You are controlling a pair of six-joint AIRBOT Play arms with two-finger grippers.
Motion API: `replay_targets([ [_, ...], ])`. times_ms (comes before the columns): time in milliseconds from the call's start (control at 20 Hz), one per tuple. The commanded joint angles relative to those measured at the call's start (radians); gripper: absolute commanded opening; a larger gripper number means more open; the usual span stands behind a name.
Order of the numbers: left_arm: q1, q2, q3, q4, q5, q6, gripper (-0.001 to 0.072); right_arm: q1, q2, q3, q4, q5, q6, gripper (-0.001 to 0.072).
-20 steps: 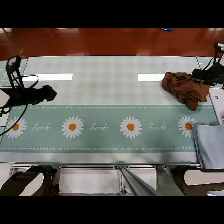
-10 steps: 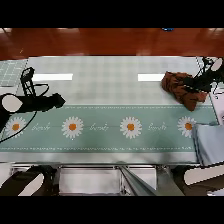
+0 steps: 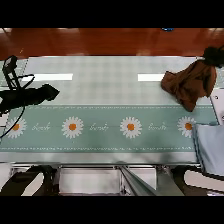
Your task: Fold the shirts.
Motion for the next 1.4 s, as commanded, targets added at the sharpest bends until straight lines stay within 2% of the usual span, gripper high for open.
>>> replay_targets([
  [0, -0.023, 0.08, 0.006, -0.05, -0.044, 0.061, 0.0509, 0.0, 0.116, 0.155, 0.105, 0.004, -0.029, 0.0028],
  [300, -0.079, 0.093, 0.005, -0.052, -0.068, 0.079, 0.0509, 0.0, 0.17, 0.479, 0.326, 0.066, -0.053, 0.0028],
  [450, -0.076, 0.093, 0.005, -0.052, -0.043, 0.078, 0.0509, 0.01, 0.213, 0.505, 0.464, 0.06, -0.079, 0.0028],
  [500, -0.076, 0.093, 0.005, -0.051, -0.028, 0.078, 0.0509, 0.049, 0.23, 0.505, 0.46, 0.059, -0.09, 0.0028],
  [600, -0.076, 0.093, 0.005, -0.051, -0.011, 0.078, 0.0509, 0.186, 0.248, 0.505, 0.417, 0.056, -0.097, 0.0028],
  [700, -0.076, 0.093, 0.005, -0.051, -0.008, 0.078, 0.0509, 0.377, 0.247, 0.5, 0.307, 0.051, -0.089, 0.0028],
  [850, -0.074, 0.093, 0.005, -0.04, -0.008, 0.085, 0.0509, 0.648, 0.247, 0.444, 0.084, 0.014, -0.021, 0.0028],
  [950, -0.053, 0.093, 0.005, -0.034, -0.012, 0.085, 0.0509, 0.777, 0.246, 0.401, 0.019, -0.018, 0.004, 0.0028],
  [1150, -0.014, 0.093, 0.005, -0.034, -0.032, 0.085, 0.0509, 0.925, 0.193, 0.39, 0.001, 0.011, 0.034, 0.0028],
  [1300, -0.014, 0.093, 0.004, -0.034, -0.082, 0.085, 0.0509, 0.95, 0.117, 0.385, -0.018, 0.149, 0.037, 0.0028],
  [1350, -0.014, 0.093, 0.004, -0.034, -0.101, 0.085, 0.0509, 0.949, 0.094, 0.367, -0.09, 0.216, 0.015, 0.0028],
])
